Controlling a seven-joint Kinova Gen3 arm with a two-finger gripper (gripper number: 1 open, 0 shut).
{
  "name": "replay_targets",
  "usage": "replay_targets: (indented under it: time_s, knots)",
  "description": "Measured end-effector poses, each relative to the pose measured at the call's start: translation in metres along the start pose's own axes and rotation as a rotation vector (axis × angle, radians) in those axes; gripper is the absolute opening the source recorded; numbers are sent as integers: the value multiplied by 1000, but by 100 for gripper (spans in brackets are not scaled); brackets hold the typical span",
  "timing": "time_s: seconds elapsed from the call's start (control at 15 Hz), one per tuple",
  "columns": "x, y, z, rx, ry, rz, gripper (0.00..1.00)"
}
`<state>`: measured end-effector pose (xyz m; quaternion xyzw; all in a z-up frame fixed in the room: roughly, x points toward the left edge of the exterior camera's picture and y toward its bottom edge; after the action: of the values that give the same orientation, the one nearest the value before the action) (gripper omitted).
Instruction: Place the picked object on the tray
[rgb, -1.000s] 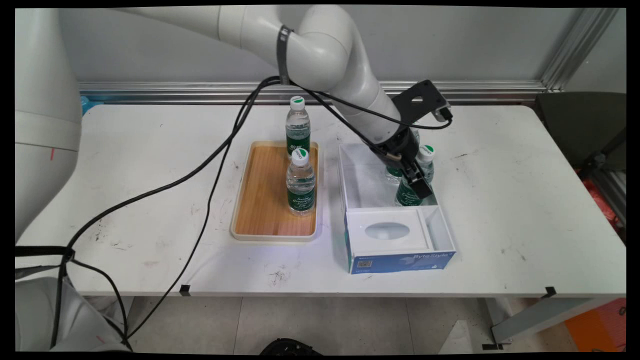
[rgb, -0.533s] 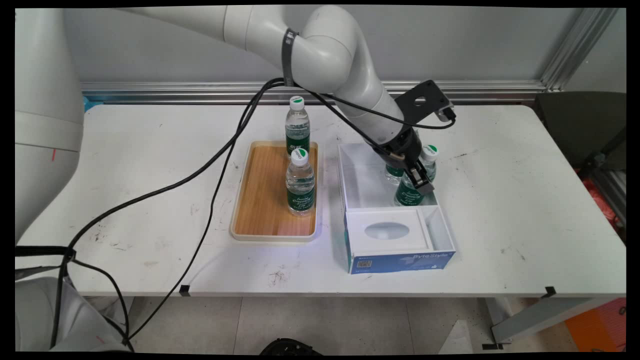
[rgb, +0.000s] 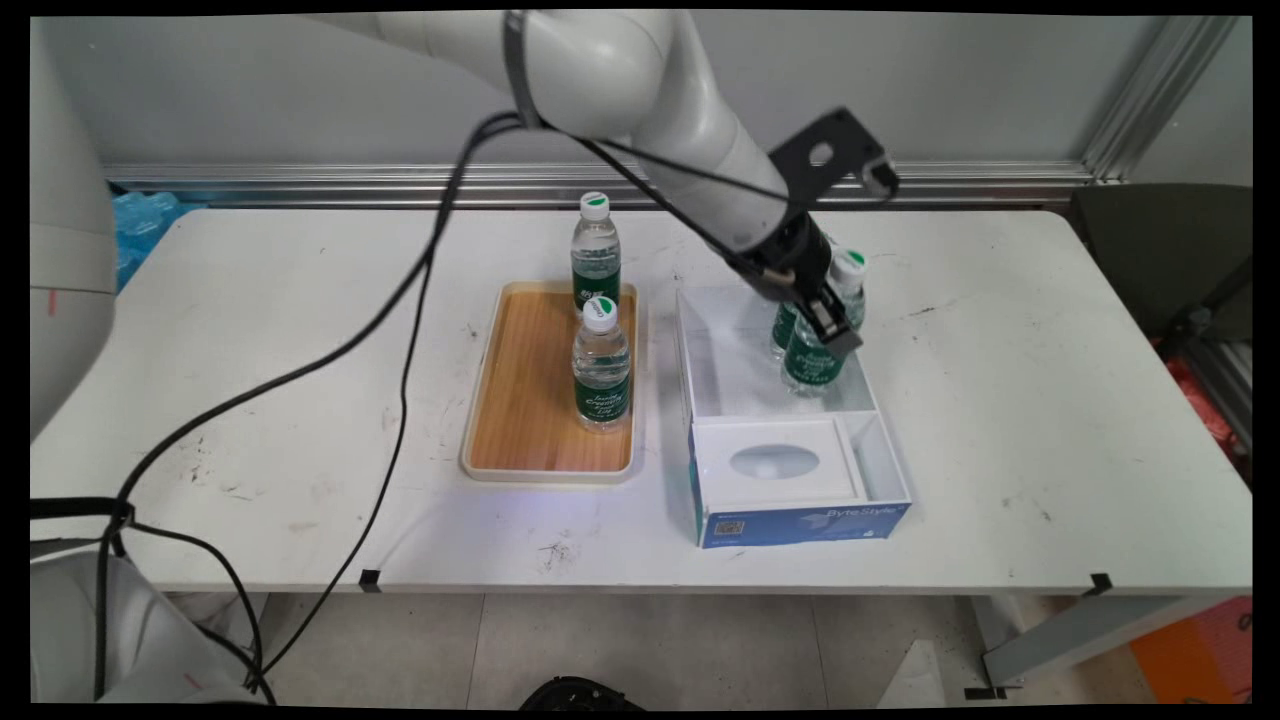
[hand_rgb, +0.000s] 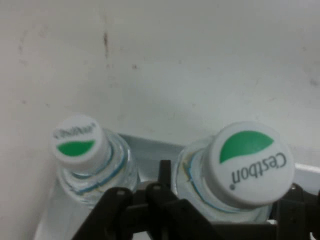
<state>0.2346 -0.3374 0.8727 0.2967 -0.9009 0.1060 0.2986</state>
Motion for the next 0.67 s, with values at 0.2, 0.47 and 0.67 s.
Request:
replay_targets:
  time_s: [0.2, 0.47, 0.67]
  knots:
    - [9, -1, -33, 3, 35, -16, 0]
    - [20, 0, -89, 5, 78, -40, 0]
    - [21, -1, -131, 8, 94, -52, 0]
